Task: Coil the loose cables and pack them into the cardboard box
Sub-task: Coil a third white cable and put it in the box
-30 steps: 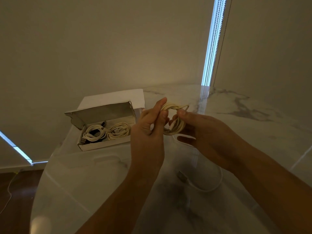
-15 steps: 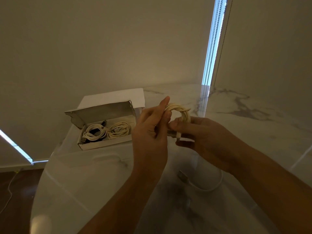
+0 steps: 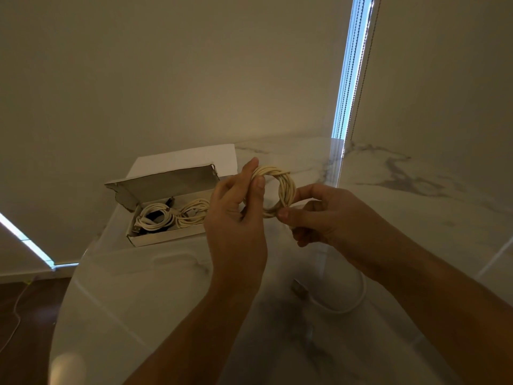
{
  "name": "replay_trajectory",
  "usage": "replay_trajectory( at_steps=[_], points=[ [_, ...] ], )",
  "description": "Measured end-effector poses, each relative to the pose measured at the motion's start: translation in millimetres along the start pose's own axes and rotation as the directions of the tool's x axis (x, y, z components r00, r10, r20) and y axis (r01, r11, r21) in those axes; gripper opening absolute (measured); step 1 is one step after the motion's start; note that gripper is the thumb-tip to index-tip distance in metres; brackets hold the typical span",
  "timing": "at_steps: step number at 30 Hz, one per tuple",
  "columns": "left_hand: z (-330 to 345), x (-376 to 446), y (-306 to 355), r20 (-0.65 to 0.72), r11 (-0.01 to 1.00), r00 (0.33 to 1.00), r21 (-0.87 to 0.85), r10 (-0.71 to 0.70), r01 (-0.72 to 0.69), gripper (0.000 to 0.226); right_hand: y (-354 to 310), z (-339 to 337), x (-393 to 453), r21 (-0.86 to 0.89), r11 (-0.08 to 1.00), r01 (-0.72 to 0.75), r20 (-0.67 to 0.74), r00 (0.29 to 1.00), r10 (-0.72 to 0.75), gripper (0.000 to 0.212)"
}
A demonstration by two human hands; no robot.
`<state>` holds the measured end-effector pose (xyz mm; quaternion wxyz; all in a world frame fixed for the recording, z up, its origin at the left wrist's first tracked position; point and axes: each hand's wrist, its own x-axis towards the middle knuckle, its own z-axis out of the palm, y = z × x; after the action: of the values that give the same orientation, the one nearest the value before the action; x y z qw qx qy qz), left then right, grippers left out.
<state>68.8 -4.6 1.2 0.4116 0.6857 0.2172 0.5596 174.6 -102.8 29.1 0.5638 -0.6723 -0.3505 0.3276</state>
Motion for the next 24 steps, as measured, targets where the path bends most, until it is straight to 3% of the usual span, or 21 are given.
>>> replay_trajectory(
  at_steps=[9, 13, 18, 24],
  points=[
    [-3, 7, -4, -0.038, 0.995, 0.996, -0.072, -0.078, 0.075, 0.028, -1, 3, 1, -0.064, 0.997, -0.052, 0.134, 0.989, 0.061, 0.027],
    [-3, 9, -4, 0.02, 0.955, 0.975, -0.198, -0.223, 0.223, 0.029, 3, 0, 0, 0.004, 1.0, 0.009, 0.049, 0.999, -0.009, 0.03],
    [-8, 15, -7, 0.066, 0.935, 0.954, -0.193, -0.291, 0.298, 0.031, 6, 2, 3, 0.037, 0.997, 0.069, -0.042, 0.997, -0.067, 0.022],
    [-12, 19, -12, 0.143, 0.965, 0.958, -0.056, -0.247, 0.257, 0.027, 10, -1, 5, 0.142, 0.988, 0.054, -0.088, 0.995, -0.042, 0.019]
  ],
)
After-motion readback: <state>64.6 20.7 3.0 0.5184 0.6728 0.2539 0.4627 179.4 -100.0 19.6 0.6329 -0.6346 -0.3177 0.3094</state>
